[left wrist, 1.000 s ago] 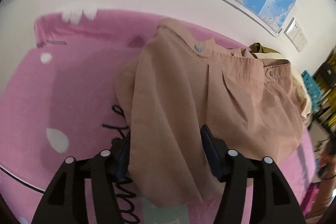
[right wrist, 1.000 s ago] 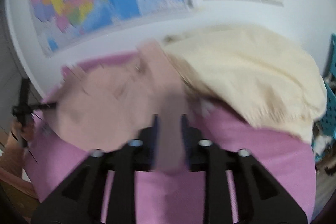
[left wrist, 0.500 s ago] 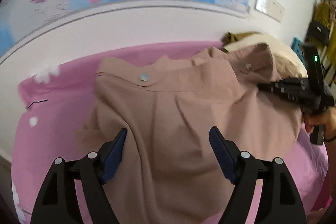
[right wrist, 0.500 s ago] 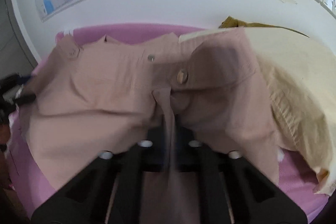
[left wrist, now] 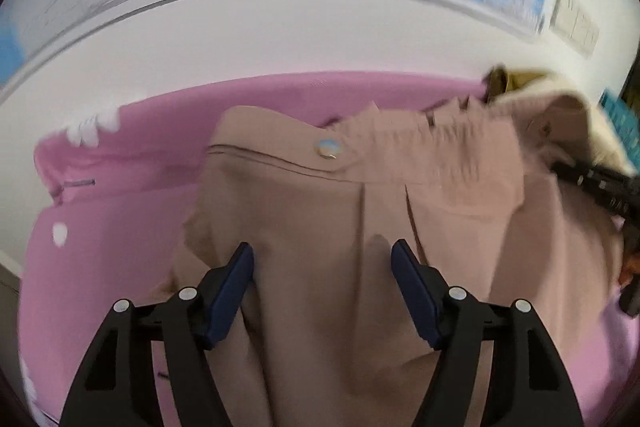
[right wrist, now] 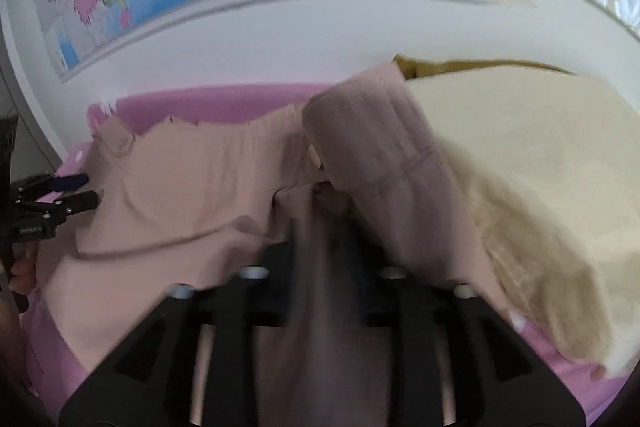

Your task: Fold large clothes

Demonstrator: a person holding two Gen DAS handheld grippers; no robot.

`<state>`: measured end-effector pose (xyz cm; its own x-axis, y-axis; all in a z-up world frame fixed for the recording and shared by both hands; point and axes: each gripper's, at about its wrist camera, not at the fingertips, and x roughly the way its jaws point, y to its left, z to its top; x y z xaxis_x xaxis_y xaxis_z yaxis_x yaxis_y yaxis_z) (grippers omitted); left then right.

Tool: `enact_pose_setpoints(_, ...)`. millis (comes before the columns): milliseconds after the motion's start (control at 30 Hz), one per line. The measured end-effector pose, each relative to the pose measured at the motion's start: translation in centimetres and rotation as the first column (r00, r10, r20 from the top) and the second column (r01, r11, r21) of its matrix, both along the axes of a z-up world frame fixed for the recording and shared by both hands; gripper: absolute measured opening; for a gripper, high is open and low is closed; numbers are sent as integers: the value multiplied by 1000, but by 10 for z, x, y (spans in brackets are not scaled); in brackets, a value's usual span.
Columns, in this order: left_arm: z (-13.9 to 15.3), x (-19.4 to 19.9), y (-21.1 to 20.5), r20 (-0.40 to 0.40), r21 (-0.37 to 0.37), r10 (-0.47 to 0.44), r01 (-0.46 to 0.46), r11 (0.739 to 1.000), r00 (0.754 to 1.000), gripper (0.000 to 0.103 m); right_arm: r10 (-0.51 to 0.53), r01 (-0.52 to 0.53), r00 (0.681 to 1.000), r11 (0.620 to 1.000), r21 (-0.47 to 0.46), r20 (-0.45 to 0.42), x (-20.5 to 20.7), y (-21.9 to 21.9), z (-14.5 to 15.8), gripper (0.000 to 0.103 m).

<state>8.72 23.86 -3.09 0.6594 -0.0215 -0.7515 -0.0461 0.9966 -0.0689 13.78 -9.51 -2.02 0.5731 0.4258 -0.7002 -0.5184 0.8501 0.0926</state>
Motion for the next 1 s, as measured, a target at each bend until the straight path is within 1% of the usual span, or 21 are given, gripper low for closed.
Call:
enact_pose_setpoints(33,5,-11,11,27,-45,-1,2,999,1000,70,9,-9,1000,1000,10,24,-9,-3,7,40)
enact_pose_setpoints(67,9,-21,20,47,-70,6,-3,998,999,71,22,-23,999,1000,16,38,-16,-4,12,40)
enact_pose_setpoints(133,17,-38,34,78,-105,22,-14,994,997,72,65,-68,996,997,46,67,-33,-4,23,41)
enact_pose_setpoints(167,20,-45,36,88,-116,16,-6,993,996,74,94,-98,993,994,55,73,-39,-1,26,42)
enact_pose_setpoints(200,21,-51,37,91,-118,10,1,993,996,77,128,-132,989,990,54,72,-44,3,26,45)
enact_pose_setpoints(300,14,-60,26,42,-76,-15,18,997,999,79,211,-212,976,977,16,48,-49,31,17,46)
enact_pose_setpoints(367,2,-63,20,6,-46,-30,30,998,1000,79,221,-220,975,975,-39,20,-39,52,3,46)
enact_pose_setpoints(433,-7,-63,23,-26,-37,-13,12,999,1000,79,205,-205,979,976,-72,-1,-26,62,-10,39)
enact_pose_setpoints(467,-12,-62,27,-39,-42,6,-8,999,999,79,181,-179,983,978,-105,12,-20,64,-15,35)
enact_pose_setpoints(500,-15,-62,30,-44,-43,22,-24,999,999,79,163,-162,987,981,-108,1,-11,63,-19,32)
enact_pose_setpoints(567,-22,-59,37,-70,-66,43,-47,997,997,79,141,-143,989,988,-60,-36,-4,59,-20,31)
enact_pose_setpoints(633,-22,-60,40,-80,-90,48,-55,994,996,79,140,-141,989,990,-21,-41,-7,52,-14,34)
enact_pose_setpoints(700,-17,-64,36,-62,-85,39,-44,995,997,80,150,-150,989,989,-2,-12,-19,43,-3,46)
enact_pose_setpoints(767,-12,-70,28,-49,-69,37,-40,997,998,81,159,-159,987,987,16,13,-30,33,7,51)
enact_pose_setpoints(833,-8,-73,20,-42,-45,32,-34,998,999,81,185,-185,983,981,61,18,-44,21,16,53)
enact_pose_setpoints(900,-6,-75,12,-41,-22,30,-31,999,999,81,195,-197,980,977,84,27,-53,14,20,58)
enact_pose_setpoints(1000,-5,-76,-2,-37,28,19,-18,999,999,82,225,-226,974,968,107,27,-71,4,23,62)
